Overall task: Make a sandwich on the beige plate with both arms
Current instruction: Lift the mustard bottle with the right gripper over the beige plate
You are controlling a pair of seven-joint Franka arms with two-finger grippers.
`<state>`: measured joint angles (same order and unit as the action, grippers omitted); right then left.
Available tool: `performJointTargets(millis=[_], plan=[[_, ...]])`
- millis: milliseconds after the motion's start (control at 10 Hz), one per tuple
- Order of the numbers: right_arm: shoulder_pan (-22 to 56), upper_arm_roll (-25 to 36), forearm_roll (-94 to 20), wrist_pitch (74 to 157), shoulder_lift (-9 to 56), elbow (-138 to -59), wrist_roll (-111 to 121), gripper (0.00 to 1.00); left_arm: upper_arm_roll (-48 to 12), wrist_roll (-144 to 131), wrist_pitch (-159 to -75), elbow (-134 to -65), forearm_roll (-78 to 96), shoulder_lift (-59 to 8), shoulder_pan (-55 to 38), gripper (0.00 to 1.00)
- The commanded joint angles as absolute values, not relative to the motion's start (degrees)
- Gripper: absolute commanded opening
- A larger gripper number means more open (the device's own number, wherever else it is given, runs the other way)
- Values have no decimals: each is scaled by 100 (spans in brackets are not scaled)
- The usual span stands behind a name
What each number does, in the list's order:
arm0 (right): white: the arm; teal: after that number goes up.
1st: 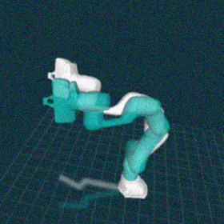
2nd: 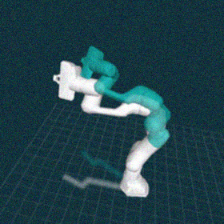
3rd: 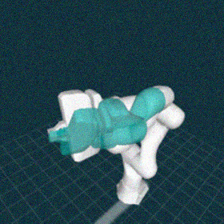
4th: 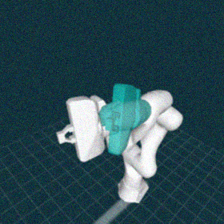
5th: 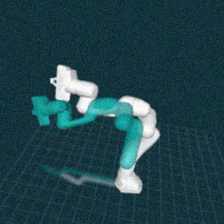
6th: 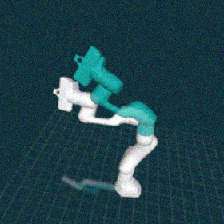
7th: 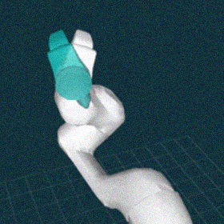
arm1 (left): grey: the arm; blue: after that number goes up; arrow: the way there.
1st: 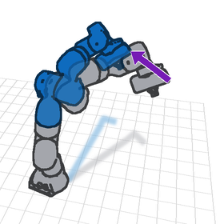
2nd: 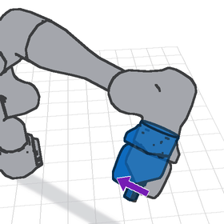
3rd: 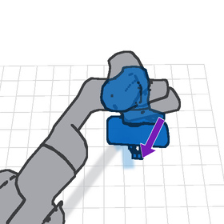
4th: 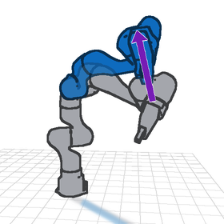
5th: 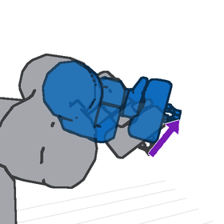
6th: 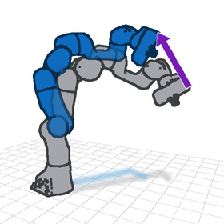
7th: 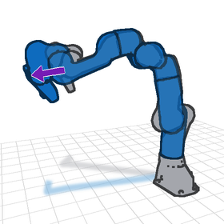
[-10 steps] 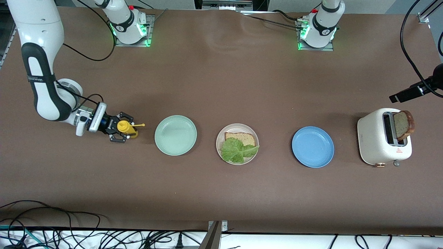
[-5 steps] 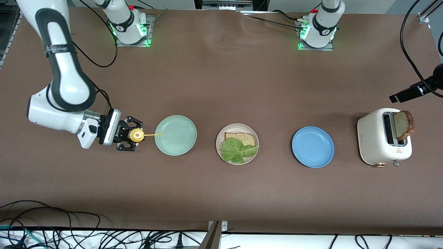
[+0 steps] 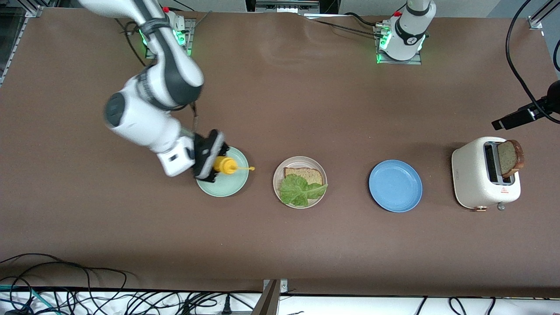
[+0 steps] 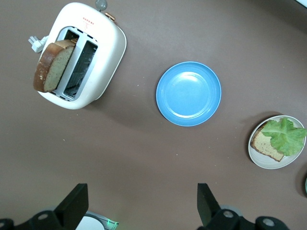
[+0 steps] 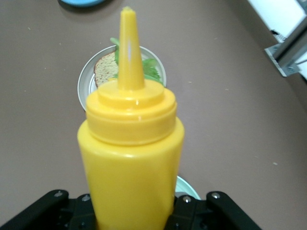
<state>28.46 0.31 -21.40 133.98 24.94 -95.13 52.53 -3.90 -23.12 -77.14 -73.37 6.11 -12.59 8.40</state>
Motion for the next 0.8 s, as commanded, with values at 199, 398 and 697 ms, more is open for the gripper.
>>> performJointTargets(millis=[199, 398, 697], plan=[[3944, 88, 935, 13526, 3434, -9018, 2482, 0, -387, -2312, -7708, -7295, 800, -1257, 879, 100], [4200, 105, 2087, 12986, 4075, -8485, 2102, 0, -387, -2312, -7708, -7295, 800, -1257, 879, 100], [4403, 123, 2959, 12025, 4701, -7761, 2013, 0, -387, -2312, -7708, -7295, 809, -1257, 879, 100]])
